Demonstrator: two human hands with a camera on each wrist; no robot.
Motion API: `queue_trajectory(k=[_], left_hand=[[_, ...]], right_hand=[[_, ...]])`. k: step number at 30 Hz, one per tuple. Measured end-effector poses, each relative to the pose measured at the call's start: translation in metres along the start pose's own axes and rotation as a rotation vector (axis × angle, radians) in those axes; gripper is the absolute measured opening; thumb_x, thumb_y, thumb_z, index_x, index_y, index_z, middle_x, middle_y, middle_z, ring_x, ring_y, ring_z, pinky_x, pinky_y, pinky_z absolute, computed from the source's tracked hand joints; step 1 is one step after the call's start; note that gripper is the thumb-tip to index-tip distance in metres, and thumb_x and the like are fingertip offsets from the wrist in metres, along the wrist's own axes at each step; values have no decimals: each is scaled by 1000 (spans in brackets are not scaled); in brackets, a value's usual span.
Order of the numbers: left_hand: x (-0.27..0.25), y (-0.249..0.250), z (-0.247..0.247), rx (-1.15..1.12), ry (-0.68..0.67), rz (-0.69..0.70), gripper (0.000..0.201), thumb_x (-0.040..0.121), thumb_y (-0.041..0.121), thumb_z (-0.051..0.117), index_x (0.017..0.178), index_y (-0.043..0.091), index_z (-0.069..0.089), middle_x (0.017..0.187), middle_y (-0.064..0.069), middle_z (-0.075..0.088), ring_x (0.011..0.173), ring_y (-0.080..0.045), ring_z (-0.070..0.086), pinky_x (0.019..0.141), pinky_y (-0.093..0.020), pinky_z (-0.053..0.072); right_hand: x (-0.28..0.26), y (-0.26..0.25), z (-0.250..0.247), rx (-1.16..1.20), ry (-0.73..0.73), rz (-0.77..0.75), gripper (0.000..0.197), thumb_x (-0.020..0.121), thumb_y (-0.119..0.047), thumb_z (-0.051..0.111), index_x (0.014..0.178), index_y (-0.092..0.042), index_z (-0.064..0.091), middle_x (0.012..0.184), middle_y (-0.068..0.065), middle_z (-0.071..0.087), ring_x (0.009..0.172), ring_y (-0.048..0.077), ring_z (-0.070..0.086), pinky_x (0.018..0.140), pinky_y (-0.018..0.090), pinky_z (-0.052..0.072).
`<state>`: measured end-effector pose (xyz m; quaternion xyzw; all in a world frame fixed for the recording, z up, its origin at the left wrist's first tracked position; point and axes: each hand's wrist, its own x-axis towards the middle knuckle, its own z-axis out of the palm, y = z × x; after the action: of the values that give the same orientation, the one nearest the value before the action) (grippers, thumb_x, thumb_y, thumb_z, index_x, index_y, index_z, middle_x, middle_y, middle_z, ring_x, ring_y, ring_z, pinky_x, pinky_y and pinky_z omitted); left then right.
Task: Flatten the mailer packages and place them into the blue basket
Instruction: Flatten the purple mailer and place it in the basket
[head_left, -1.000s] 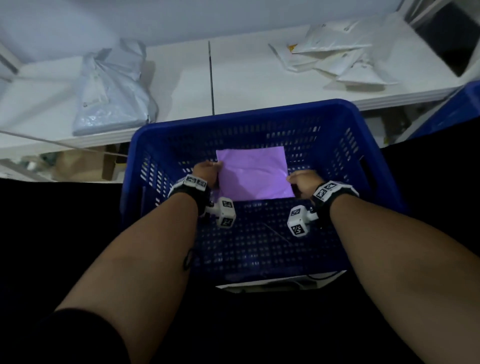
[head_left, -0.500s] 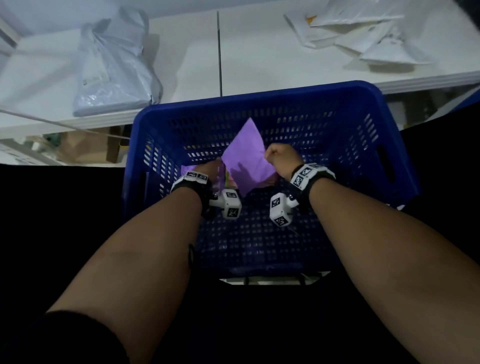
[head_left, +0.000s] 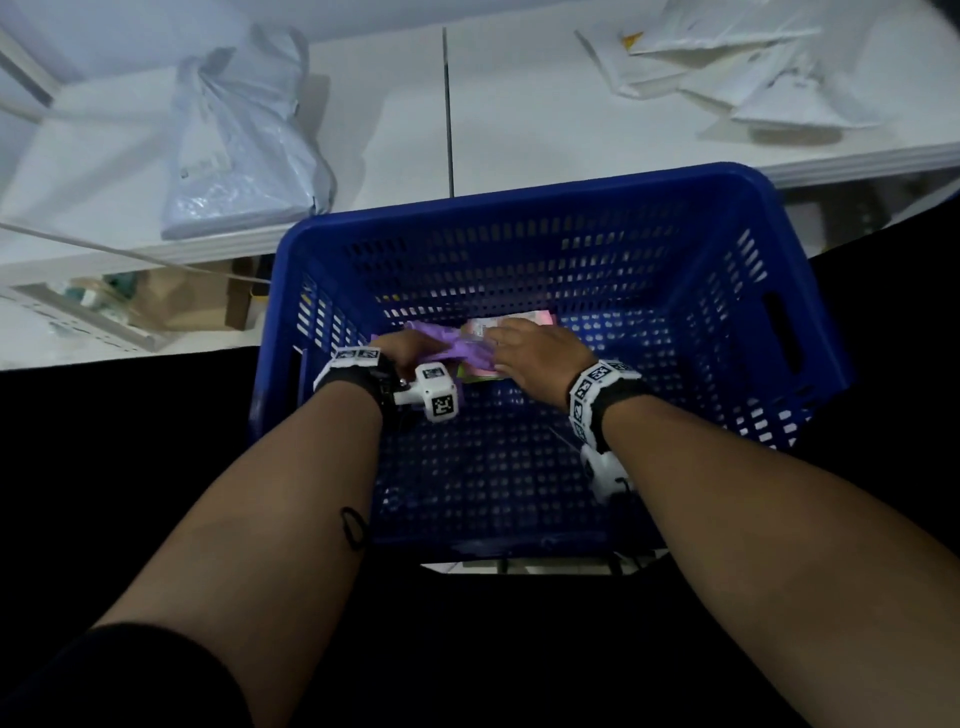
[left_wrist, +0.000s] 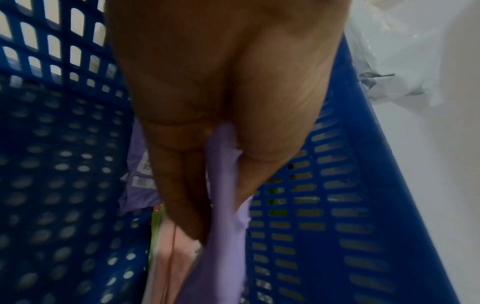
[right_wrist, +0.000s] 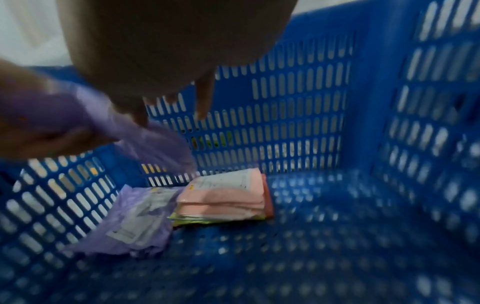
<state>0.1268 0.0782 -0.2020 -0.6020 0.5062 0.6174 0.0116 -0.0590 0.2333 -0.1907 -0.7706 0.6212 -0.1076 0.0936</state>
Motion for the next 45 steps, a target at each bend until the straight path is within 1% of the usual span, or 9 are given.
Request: queue_trajectory(k=[2,6,11,17,21,29,32,37,45], left_hand=[[-12,-4,4,-3,1,-4,10,87,20,71,87,13,64,86,-5,66,75,-19,65,64,-28,55],[-8,-21,1,-59,34,-97,7,88,9,61,82,10,58,91,-15,62,67,-23,60,61,-29,51],[5,-47,-17,-172,58,-189,21,86,7,49,68,5,59,51,-10,59,36,-22,54,41,-19,43],[55,-75,-45,-51,147,-104,25,90,10,60,113,1,66,106,-16,66,104,-31,64,79,-33,49],[74,-60,-50,10,302,-54,39,97,13,57,133,-3,57,135,-21,58,125,-36,56,77,-22,48],[90,-62,-19,197,472,58,46,104,16,43,149,4,39,149,-14,46,137,-32,45,110,-35,39],[92,-76,4,358,627,185,74,97,7,48,158,8,6,165,-14,9,152,-28,9,125,-37,10],[97,-98,19,688,400,254,85,94,16,55,160,18,1,165,-13,-12,153,-30,-7,125,-44,2],[124,-113,-3,773,259,270,77,101,51,42,160,25,1,167,-6,-3,154,-24,0,125,-40,3]], right_hand=[[4,-1,8,184,-45,247,36,103,-27,47,135,-13,56,146,7,49,134,28,44,105,42,42],[22,7,43,716,-171,837,54,91,-50,48,136,-21,55,134,4,61,110,24,60,98,38,50],[51,-3,63,1151,-395,1031,56,94,-51,59,139,-19,52,140,6,53,127,26,50,99,42,43],[89,-17,100,1370,-477,1083,44,99,-36,57,137,-15,52,142,8,54,125,24,53,95,35,41],[113,-21,132,1417,-264,1188,34,93,-30,66,122,-12,61,129,3,63,106,20,60,101,42,47],[127,-6,174,1204,-97,1124,24,78,-11,61,101,-11,66,99,7,73,94,30,68,91,51,55],[118,-22,166,1110,-28,1033,34,83,-3,59,111,-24,58,106,-2,68,98,21,65,92,43,55],[107,-37,172,890,-20,859,93,74,19,58,154,-20,30,154,8,31,133,20,39,104,27,41],[111,-30,167,272,-249,381,66,80,4,58,144,-11,44,157,15,28,143,35,25,115,45,33]])
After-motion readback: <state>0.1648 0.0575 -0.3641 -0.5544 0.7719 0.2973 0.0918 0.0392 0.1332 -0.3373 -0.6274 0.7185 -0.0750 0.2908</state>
